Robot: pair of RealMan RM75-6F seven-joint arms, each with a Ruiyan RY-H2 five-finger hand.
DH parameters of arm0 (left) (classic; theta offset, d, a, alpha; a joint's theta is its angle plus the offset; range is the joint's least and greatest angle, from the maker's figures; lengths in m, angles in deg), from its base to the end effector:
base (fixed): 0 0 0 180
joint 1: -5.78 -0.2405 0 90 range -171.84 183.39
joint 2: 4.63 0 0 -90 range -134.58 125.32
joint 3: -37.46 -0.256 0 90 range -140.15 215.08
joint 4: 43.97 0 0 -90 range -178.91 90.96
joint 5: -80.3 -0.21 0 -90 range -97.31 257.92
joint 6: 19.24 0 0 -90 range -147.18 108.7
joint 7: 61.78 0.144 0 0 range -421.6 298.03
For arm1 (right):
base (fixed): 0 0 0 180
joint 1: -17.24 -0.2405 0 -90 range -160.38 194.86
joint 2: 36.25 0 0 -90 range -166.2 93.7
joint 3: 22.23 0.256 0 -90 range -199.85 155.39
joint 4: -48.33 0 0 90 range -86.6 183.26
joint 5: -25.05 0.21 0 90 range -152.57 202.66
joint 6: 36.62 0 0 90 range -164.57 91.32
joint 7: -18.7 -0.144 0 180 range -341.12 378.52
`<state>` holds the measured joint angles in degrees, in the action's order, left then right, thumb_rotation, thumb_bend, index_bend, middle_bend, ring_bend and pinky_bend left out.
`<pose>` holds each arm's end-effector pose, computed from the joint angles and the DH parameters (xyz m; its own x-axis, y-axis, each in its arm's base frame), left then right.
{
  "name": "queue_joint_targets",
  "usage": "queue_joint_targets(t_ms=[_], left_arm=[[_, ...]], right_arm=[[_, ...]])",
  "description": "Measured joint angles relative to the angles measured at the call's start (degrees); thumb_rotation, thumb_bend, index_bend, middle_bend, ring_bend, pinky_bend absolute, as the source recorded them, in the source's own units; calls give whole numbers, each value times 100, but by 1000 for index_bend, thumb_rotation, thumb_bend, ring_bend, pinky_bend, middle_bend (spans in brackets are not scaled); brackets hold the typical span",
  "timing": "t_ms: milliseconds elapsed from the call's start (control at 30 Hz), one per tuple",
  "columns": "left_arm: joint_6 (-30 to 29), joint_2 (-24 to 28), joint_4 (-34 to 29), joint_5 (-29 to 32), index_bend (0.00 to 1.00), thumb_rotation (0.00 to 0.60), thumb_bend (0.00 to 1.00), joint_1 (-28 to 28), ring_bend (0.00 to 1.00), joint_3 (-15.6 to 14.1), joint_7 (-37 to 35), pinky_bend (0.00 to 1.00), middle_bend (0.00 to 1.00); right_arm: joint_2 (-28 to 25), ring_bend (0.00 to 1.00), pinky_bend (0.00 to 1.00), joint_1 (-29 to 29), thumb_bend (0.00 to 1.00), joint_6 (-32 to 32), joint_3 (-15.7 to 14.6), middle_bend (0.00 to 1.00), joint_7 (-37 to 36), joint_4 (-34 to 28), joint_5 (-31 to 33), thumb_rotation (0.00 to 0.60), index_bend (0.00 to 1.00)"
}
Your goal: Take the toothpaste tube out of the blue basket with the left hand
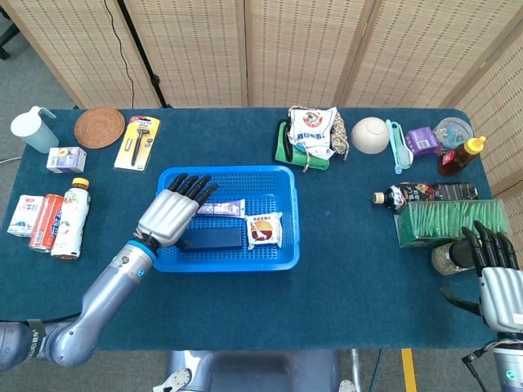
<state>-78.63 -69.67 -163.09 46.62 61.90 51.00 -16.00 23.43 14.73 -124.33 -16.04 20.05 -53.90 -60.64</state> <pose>-0.0562 0.3286 0.0806 0.6011 0.2473 0.7600 0.7755 -0.4105 -0.4798 -0.2823 -0.1782 0.1824 0.3259 0.0787 0.9421 -0.9453 0.0121 0.3260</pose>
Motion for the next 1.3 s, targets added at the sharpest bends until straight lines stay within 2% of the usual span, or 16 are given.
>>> queue_joint_targets(t_ms=[133,200,300,367,567,900,1300], left_arm=[[-194,-378,380,441,89,600,1,320,17,-5,179,77,0],[-256,-582,598,607,142,600,18,470,63,2,240,169,10],[-361,-874,895,741,199,600,52,629,114,-8,315,264,58],[-421,-1028,1057,818,224,600,61,710,132,-24,363,283,82],[-490,-1432,1588,1013,245,600,71,920,140,-80,502,284,100],[-81,-2077,2608,1173,300,600,79,1157,181,-285,572,284,143],[84,-2637,3311,1356,338,600,88,1307,228,-381,691,297,179]], right_arm=[[24,0,0,-37,0,67,11,0,43,8,62,600,0],[33,0,0,-53,0,100,15,0,61,11,97,600,0],[45,0,0,-78,0,138,32,0,84,16,161,600,0],[50,0,0,-92,0,166,40,0,88,20,199,600,0],[58,0,0,-122,0,215,54,0,110,21,272,600,0],[90,0,0,-170,0,280,81,0,169,41,387,600,0],[109,0,0,-223,0,362,100,0,189,67,483,600,0]])
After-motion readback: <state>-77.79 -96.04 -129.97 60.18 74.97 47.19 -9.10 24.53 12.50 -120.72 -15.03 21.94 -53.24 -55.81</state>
